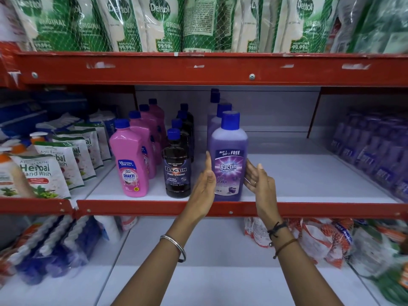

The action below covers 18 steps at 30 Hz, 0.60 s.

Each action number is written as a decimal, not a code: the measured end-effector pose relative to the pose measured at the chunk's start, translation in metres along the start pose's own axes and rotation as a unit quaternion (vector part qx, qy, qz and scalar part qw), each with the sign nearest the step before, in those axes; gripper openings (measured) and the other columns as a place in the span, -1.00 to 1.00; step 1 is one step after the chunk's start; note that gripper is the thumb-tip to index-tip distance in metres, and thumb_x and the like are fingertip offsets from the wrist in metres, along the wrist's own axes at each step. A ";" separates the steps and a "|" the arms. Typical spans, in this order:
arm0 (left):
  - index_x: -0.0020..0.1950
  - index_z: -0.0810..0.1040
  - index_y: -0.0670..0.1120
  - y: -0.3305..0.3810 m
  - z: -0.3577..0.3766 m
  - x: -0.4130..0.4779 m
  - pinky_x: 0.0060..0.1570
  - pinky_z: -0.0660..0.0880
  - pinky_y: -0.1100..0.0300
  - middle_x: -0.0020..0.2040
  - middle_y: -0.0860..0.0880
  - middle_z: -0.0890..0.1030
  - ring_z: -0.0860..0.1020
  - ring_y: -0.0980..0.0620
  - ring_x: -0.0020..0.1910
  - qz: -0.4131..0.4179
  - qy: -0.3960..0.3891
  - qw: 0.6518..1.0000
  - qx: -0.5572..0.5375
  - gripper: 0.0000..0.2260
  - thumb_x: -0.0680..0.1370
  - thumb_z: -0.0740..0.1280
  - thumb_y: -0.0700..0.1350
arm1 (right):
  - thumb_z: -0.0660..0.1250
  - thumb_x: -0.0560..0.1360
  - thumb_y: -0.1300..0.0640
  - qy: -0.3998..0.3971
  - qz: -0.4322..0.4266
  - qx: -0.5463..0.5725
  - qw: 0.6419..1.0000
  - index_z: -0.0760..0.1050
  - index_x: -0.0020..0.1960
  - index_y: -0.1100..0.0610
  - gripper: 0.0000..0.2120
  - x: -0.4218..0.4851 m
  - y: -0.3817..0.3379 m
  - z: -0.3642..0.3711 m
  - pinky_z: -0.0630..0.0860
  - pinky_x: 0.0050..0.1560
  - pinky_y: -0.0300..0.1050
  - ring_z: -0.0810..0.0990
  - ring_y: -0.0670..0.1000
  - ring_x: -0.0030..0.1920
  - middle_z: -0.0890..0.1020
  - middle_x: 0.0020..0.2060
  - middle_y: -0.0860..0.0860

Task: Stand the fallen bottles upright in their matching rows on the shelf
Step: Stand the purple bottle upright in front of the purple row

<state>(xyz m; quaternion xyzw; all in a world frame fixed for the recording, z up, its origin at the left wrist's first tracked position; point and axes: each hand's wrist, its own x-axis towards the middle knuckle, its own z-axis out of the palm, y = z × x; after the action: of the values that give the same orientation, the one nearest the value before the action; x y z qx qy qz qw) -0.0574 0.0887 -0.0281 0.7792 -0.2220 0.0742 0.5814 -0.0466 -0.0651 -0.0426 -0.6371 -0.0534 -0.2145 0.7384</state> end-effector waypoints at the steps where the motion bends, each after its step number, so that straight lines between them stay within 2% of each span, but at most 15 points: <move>1: 0.42 -0.17 0.35 0.001 0.000 -0.002 0.17 0.02 0.61 0.21 0.59 -0.01 -0.02 0.79 0.10 -0.003 -0.003 1.000 0.004 -0.23 0.25 -0.20 0.57 | 0.00 0.61 -0.01 -0.001 -0.002 -0.003 1.000 0.42 0.33 0.18 -0.56 -0.002 0.000 -0.001 0.55 0.00 -0.40 0.59 -0.17 0.09 0.56 0.20 0.03; 5: 0.44 -0.19 0.36 -0.002 0.001 -0.010 0.30 0.01 0.39 0.17 0.68 0.00 -0.03 0.76 0.15 0.003 -0.002 1.000 0.017 -0.27 0.30 -0.20 0.52 | 0.00 0.61 -0.03 0.003 -0.014 -0.015 1.000 0.43 0.33 0.14 -0.57 -0.013 0.000 -0.006 0.54 0.01 -0.40 0.59 -0.10 0.12 0.56 0.19 0.01; 7: 0.41 -0.16 0.42 -0.002 0.000 -0.011 0.39 0.02 0.24 0.21 0.69 -0.01 -0.03 0.60 0.30 0.003 -0.002 1.000 0.009 -0.32 0.31 -0.17 0.53 | 0.01 0.60 -0.02 0.001 -0.024 -0.030 0.999 0.42 0.32 0.05 -0.62 -0.017 -0.002 -0.004 0.54 -0.06 -0.43 0.59 -0.16 0.08 0.56 0.16 -0.05; 10: 0.39 -0.05 0.46 -0.002 -0.001 -0.012 0.46 0.11 0.10 0.38 0.46 0.05 0.08 0.29 0.44 -0.006 0.020 1.000 -0.017 -0.34 0.30 -0.13 0.54 | 0.00 0.61 -0.05 -0.008 -0.020 -0.043 0.999 0.38 0.33 -0.05 -0.64 -0.021 -0.004 0.000 0.51 -0.09 -0.47 0.58 -0.11 0.14 0.55 0.20 -0.03; 12: 0.41 0.12 0.38 -0.004 0.001 -0.016 0.48 0.16 0.04 0.47 0.26 0.17 0.17 0.17 0.49 0.007 0.100 0.995 -0.023 -0.36 0.36 -0.11 0.50 | -0.01 0.60 -0.11 0.036 -0.038 -0.095 0.994 0.38 0.36 0.01 -0.57 -0.028 -0.005 0.003 0.47 0.02 -0.44 0.50 -0.06 0.24 0.52 0.28 0.02; 13: 0.41 0.20 0.31 -0.005 0.002 -0.018 0.48 0.18 0.09 0.48 0.17 0.24 0.22 0.17 0.47 0.028 0.157 0.987 -0.027 -0.38 0.40 -0.10 0.47 | -0.01 0.58 -0.15 0.078 -0.067 -0.141 0.985 0.39 0.36 0.06 -0.52 -0.035 -0.005 0.007 0.43 0.13 -0.37 0.46 -0.06 0.28 0.49 0.31 0.04; 15: 0.41 0.27 0.17 -0.010 0.000 -0.023 0.43 0.19 0.32 0.46 0.04 0.29 0.24 0.25 0.43 0.068 0.263 0.961 -0.043 -0.39 0.46 -0.10 0.41 | 0.01 0.53 -0.16 0.154 -0.161 -0.200 0.954 0.39 0.34 0.17 -0.45 -0.054 -0.003 0.020 0.37 0.27 -0.27 0.42 -0.03 0.31 0.47 0.32 0.11; 16: 0.42 0.27 0.13 -0.012 -0.004 -0.024 0.37 0.17 0.44 0.47 0.03 0.26 0.21 0.33 0.42 0.077 0.301 0.949 -0.052 -0.39 0.48 -0.10 0.39 | 0.02 0.54 -0.14 0.167 -0.212 -0.206 0.941 0.40 0.32 0.22 -0.45 -0.063 -0.001 0.028 0.36 0.30 -0.25 0.42 0.00 0.31 0.48 0.30 0.15; 18: 0.43 0.25 0.15 -0.017 -0.017 -0.024 0.24 0.12 0.62 0.50 0.05 0.19 0.14 0.48 0.37 0.073 0.339 0.936 -0.065 -0.37 0.47 -0.12 0.40 | -0.01 0.58 -0.09 0.140 -0.284 -0.207 0.926 0.41 0.29 0.29 -0.47 -0.073 0.005 0.047 0.37 0.32 -0.20 0.44 0.05 0.30 0.51 0.25 0.20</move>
<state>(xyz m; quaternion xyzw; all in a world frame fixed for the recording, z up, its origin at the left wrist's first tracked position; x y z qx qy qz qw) -0.0691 0.1143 -0.0463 0.6505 -0.0721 0.3612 0.6642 -0.1016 -0.0014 -0.0639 -0.6975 -0.0831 -0.5086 0.4979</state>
